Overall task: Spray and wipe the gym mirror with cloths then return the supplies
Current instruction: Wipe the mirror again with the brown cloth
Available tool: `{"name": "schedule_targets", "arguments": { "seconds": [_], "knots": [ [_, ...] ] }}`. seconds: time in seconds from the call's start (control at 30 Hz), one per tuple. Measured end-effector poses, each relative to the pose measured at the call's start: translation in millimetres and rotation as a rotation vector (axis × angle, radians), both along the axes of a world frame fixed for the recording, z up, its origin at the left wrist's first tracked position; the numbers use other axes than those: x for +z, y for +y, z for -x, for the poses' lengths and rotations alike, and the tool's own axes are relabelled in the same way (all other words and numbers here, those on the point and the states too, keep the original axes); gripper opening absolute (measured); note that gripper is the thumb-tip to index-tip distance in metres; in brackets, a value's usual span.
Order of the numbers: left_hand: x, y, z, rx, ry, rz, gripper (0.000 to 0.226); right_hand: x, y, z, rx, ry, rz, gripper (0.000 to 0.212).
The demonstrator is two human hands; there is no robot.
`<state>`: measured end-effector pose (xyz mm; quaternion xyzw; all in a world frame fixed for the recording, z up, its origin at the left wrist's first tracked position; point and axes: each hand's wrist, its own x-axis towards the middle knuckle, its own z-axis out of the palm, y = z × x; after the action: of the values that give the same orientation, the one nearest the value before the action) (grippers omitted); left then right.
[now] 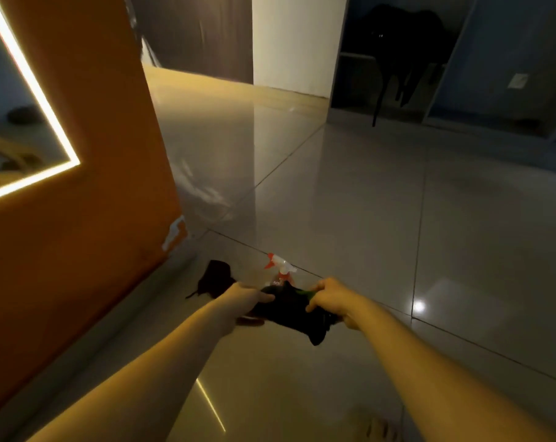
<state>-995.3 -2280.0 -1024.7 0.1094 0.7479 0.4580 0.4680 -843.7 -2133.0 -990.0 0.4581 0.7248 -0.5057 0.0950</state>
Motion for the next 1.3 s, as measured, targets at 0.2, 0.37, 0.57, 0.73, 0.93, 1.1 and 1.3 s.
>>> {"name": "schedule_targets", "arguments": {
  "seconds": [0.2, 0.37, 0.57, 0.73, 0.93, 1.1, 1.3],
  "knots": [
    [-79.7, 19.0, 16.1, 0.01, -0.222, -0.045, 0.022, -87.3, 39.6, 12.7, -0.132, -0.008, 0.091, 0.033],
    [-149.3, 29.5, 19.1, 0.106, -0.048, 0.199, 0.033, -141.5, 41.4, 23.8, 0.003, -0.233, -0.288, 0.051],
    [-178.7, 19.7, 66.7, -0.188, 0.549, 0.437, 0.059, -180.2, 8.8, 69.9, 0.159, -0.124, -0.277, 0.024],
    [-196.4, 34.3, 122.8, -0.47, 1.006, 0.565, 0.075, -209.6, -10.0, 122.7, 0.179, 0.011, -0.116, 0.026],
    [-229.9, 48.2, 157.7, -0.466, 0.957, 0.618, 0.066, -246.8, -3.6, 161.5, 0.077, 0.041, 0.042, 0.024],
    [-216.0, 41.1, 144.4, -0.433, 0.949, 0.569, 0.024, -251.8, -3.3, 168.8, -0.13, 0.016, 0.257, 0.04],
    [-104.2, 21.5, 102.2, -0.128, 0.619, 0.349, 0.009, -161.2, -12.1, 142.2, -0.266, 0.037, 0.369, 0.05]
  ]
}}
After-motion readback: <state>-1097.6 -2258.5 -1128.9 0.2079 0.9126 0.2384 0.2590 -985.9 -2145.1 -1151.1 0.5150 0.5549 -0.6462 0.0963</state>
